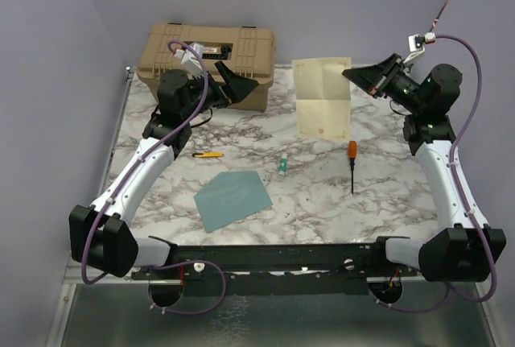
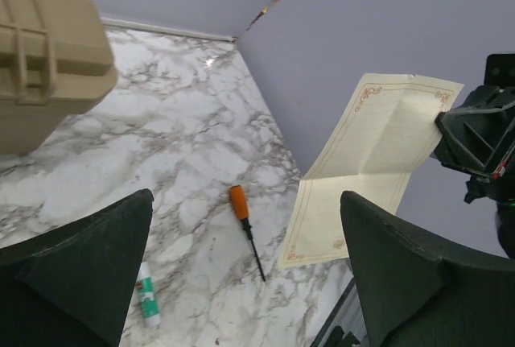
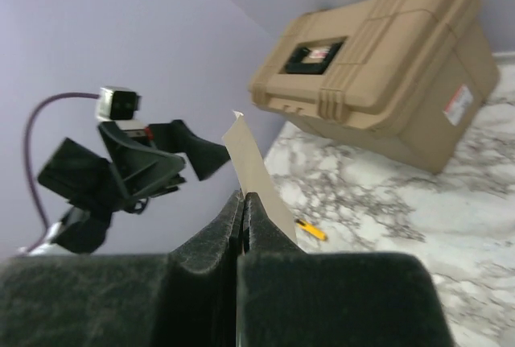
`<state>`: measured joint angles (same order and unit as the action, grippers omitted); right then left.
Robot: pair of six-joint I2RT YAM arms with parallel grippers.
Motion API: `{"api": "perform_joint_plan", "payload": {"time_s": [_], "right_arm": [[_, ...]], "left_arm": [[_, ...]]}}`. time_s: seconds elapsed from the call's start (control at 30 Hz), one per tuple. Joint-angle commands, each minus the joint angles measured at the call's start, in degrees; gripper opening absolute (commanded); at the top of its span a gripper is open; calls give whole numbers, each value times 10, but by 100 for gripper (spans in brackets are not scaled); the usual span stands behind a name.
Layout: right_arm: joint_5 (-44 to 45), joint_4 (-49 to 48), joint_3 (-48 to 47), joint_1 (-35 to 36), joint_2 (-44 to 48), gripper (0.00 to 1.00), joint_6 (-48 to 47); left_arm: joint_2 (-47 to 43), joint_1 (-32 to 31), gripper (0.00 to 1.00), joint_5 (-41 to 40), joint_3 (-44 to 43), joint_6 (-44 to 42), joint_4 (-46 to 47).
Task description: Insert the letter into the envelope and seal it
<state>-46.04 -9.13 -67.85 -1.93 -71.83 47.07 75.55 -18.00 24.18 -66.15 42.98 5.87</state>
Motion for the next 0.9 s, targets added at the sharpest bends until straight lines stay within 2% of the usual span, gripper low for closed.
{"api": "perform_joint_plan", "payload": {"time_s": [0.0, 0.27, 0.53, 0.63, 0.73, 0.87], "right_arm": [[-34, -143, 19, -2, 41, 0, 161], [-3, -211, 1, -1, 56, 0, 292], [30, -255, 14, -1, 52, 0, 392], [39, -272, 22, -1, 51, 0, 413], [36, -286, 24, -1, 48, 0, 422], [32, -289, 32, -1, 51, 0, 405]], "left_arm": [[-6, -38, 99, 5, -15, 70, 132], [-10, -117, 99, 8, 7, 96, 256], [9, -176, 98, 43, 23, 100, 318], [21, -185, 81, 56, 26, 118, 335], [29, -186, 55, 59, 29, 143, 356], [36, -187, 16, 57, 32, 169, 397]]}}
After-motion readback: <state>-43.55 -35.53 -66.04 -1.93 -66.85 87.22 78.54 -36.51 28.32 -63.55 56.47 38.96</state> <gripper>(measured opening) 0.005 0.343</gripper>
